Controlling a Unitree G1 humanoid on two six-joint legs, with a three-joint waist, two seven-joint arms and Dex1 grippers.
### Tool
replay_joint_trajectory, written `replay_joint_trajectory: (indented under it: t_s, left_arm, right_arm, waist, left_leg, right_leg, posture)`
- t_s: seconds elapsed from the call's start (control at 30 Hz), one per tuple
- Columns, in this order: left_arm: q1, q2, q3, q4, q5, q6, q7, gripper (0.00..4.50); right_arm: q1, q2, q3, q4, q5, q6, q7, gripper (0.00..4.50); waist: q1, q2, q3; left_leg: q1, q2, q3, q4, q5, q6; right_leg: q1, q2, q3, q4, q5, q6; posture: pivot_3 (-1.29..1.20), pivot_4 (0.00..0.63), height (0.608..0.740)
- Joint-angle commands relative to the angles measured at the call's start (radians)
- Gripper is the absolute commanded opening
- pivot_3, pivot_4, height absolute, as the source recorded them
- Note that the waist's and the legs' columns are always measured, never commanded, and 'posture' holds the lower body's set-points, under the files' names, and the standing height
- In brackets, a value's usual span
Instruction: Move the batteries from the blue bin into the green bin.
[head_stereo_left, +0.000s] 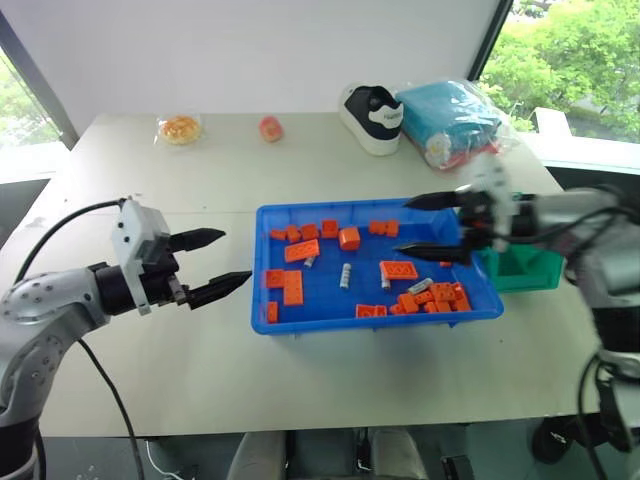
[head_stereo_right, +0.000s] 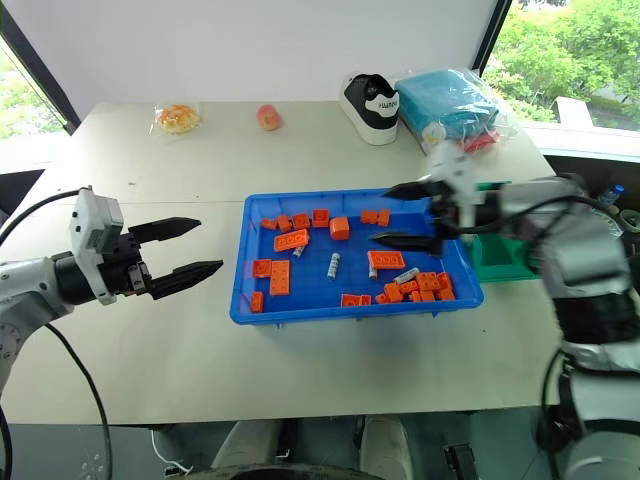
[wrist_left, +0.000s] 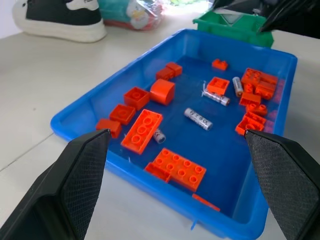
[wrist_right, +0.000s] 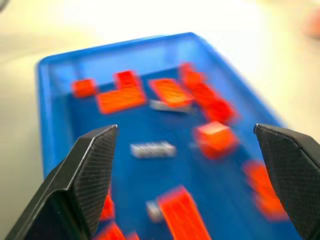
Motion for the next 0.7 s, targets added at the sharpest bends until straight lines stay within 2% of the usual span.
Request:
replay_joint_trajectory:
  t_s: [0.03,0.3,0.53,0.7]
  left_arm:
    - [0.006,0.033,0.015,-0.042,-0.016,0.001,-0.024,4.50]
    - [0.136,0.068,0.104,-0.100,-0.009,0.005,-0.041,4.50]
    - [0.197,0.038,0.158,-0.171,-0.038,0.015,0.024,4.50]
    - [0.210,0.030,0.177,-0.196,-0.062,0.021,0.060,4.50]
  right_arm:
    - [-0.106,0.078,0.131,0.109,-0.102,-0.076,0.067,4.46]
    - [-0.332,0.329,0.240,0.589,-0.246,-0.278,0.148,4.46]
    - [-0.457,0.485,0.220,0.940,-0.327,-0.406,0.160,4.46]
    - [-0.511,0.556,0.195,1.111,-0.374,-0.473,0.120,4.46]
  waist:
    - [0.002,0.000,0.000]
    - [-0.003,0.001,0.001]
    - [-0.022,0.003,0.002]
    - [-0.036,0.003,0.002]
  left_leg:
    - [0.000,0.000,0.000,0.000,0.000,0.000]
    - [0.000,0.001,-0.001,0.003,0.000,0.000]
    - [0.000,0.001,-0.002,0.003,0.000,0.000]
    - [0.000,0.002,-0.003,0.001,0.000,-0.002]
  right_leg:
    - [0.000,0.000,0.000,0.000,0.000,0.000]
    - [0.000,0.003,0.000,0.001,0.000,0.000]
    - [0.000,0.004,0.001,0.002,0.001,-0.001]
    - [0.000,0.007,0.002,0.003,0.003,0.002]
  posture:
    - [0.00,0.150,0.707]
    - [0.00,0.150,0.707]
    - [0.00,0.150,0.707]
    - [0.00,0.150,0.707]
